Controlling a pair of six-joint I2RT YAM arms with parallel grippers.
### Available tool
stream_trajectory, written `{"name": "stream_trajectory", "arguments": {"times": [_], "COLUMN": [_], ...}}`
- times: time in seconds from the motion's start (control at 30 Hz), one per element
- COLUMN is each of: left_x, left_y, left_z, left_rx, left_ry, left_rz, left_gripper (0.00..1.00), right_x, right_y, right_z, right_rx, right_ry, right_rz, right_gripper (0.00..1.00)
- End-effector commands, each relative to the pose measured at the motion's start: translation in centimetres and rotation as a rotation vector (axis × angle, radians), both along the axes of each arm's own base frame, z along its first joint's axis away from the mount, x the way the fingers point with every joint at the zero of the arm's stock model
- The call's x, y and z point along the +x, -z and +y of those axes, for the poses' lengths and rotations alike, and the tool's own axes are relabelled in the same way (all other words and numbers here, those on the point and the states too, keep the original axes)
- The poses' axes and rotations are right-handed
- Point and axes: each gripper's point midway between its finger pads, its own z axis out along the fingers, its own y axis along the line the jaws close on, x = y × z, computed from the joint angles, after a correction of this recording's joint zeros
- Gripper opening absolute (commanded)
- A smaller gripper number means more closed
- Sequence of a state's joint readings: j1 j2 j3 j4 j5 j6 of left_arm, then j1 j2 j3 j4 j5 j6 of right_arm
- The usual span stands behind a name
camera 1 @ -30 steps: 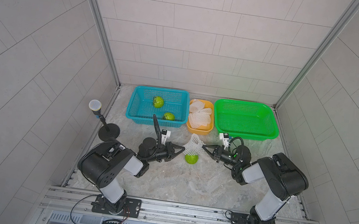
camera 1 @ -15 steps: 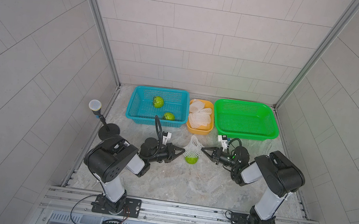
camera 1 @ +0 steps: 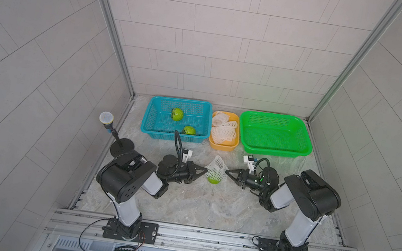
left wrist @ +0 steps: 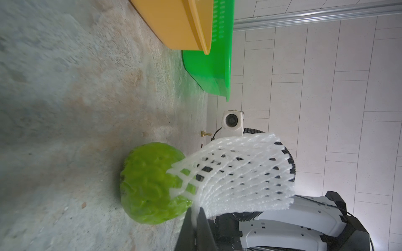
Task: Sleeve custard apples in foam nets
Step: Put on the foam net on the custard apple.
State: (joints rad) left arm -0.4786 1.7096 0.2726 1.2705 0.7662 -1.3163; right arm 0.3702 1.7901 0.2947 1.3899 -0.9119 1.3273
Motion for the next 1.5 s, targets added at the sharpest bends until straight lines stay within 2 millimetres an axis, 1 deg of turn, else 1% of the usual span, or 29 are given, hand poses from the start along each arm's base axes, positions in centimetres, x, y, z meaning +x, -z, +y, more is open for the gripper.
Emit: {"name": "stream_trajectory", "arguments": {"times": [0.0,0.13,0.2,0.3,0.33,0.37,0.5,0.6,0.77,0.87,1.0,1.13,1.3,1.47], "left_x": [-0.1,0.0,0.0,0.0,0.6,0.8,1.1,1.4,1.4,1.2,1.1,0.8,0.4,0.3], "left_y": [-0.8,-0.7,-0.4,-0.5,-1.2,-1.3,-1.7,-2.0,-0.9,-0.3,-0.1,-0.3,0.3,0.3], "left_z": [-0.4,-0.6,-0.6,-0.6,-0.9,-0.9,-1.0,-0.8,-0.6,-0.6,-0.6,-0.6,-0.6,-0.6], "left_rx": [-0.024,-0.022,-0.019,-0.021,-0.032,-0.034,-0.038,-0.039,-0.020,-0.011,-0.008,-0.011,-0.006,-0.009], "left_ry": [0.022,0.025,0.028,0.029,0.028,0.026,0.019,0.012,0.007,0.010,0.015,0.021,0.026,0.025], "left_rz": [-0.035,-0.032,-0.023,-0.025,-0.049,-0.052,-0.067,-0.078,-0.059,-0.044,-0.040,-0.043,-0.017,-0.007], "left_gripper": [0.04,0.04,0.04,0.04,0.04,0.03,0.04,0.04,0.04,0.04,0.04,0.04,0.04,0.03], "right_x": [-0.5,-0.4,-0.1,0.4,0.6,0.8,1.7,1.9,1.9,1.8,1.5,1.1,0.4,-0.2], "right_y": [-0.1,0.5,0.5,-0.5,-0.9,-1.3,-1.7,-1.8,-1.4,-0.7,-0.2,-0.2,0.3,0.8], "right_z": [0.5,0.6,0.7,0.8,0.9,0.9,0.7,0.5,0.5,0.5,0.4,0.4,0.5,0.5], "right_rx": [0.002,-0.012,-0.011,0.003,0.009,0.014,0.022,0.021,0.014,0.005,-0.005,-0.004,-0.012,-0.022], "right_ry": [-0.022,-0.022,-0.016,-0.009,-0.009,-0.005,0.011,0.019,0.019,0.017,0.012,0.005,-0.009,-0.018], "right_rz": [-0.029,-0.025,-0.028,-0.053,-0.063,-0.071,-0.082,-0.085,-0.082,-0.069,-0.059,-0.060,-0.045,-0.037], "right_gripper": [0.00,0.00,0.00,0.00,0.00,0.00,0.00,0.00,0.00,0.00,0.00,0.00,0.00,0.00]}}
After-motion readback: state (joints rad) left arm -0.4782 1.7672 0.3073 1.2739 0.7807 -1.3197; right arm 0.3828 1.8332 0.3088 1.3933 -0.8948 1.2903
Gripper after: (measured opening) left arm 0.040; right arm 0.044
